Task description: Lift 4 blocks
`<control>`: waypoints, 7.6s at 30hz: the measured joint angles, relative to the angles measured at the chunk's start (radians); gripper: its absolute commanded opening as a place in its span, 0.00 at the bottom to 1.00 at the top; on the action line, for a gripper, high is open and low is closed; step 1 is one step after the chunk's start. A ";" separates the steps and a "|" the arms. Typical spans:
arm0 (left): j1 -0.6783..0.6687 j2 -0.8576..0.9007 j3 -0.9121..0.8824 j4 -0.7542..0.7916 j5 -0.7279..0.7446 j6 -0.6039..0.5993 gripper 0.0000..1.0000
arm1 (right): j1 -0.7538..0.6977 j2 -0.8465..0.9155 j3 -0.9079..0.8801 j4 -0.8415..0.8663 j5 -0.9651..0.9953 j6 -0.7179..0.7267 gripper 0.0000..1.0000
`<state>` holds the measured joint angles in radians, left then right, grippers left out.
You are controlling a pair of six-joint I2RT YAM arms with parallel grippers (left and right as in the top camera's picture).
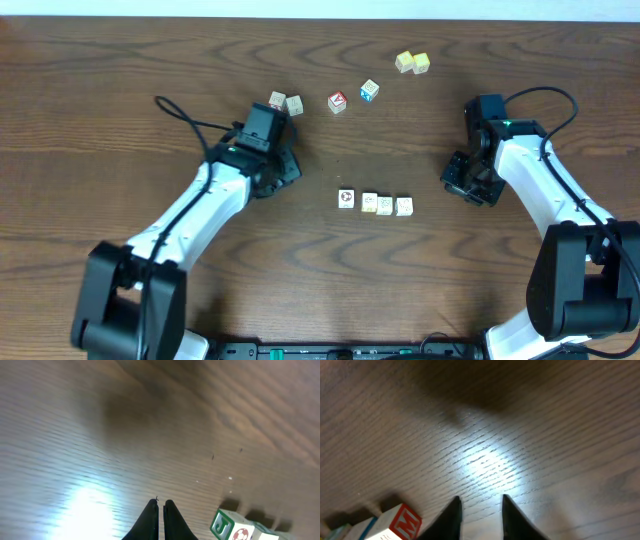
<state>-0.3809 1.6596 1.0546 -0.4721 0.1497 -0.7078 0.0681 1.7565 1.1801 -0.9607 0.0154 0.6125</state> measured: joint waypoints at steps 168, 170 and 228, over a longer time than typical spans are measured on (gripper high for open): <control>-0.352 0.196 0.003 0.372 -0.047 0.163 0.07 | 0.084 0.000 0.000 0.035 -0.027 0.000 0.10; -0.352 0.196 0.003 0.372 -0.044 0.163 0.07 | 0.084 0.000 0.000 0.034 -0.027 0.000 0.10; -0.058 -0.089 0.010 -0.148 -0.051 0.106 0.07 | 0.251 -0.001 -0.108 0.068 0.003 0.000 0.01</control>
<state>-0.4393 1.5711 1.0641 -0.6205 0.0982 -0.6022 0.3191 1.7554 1.0725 -0.8928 0.0181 0.6125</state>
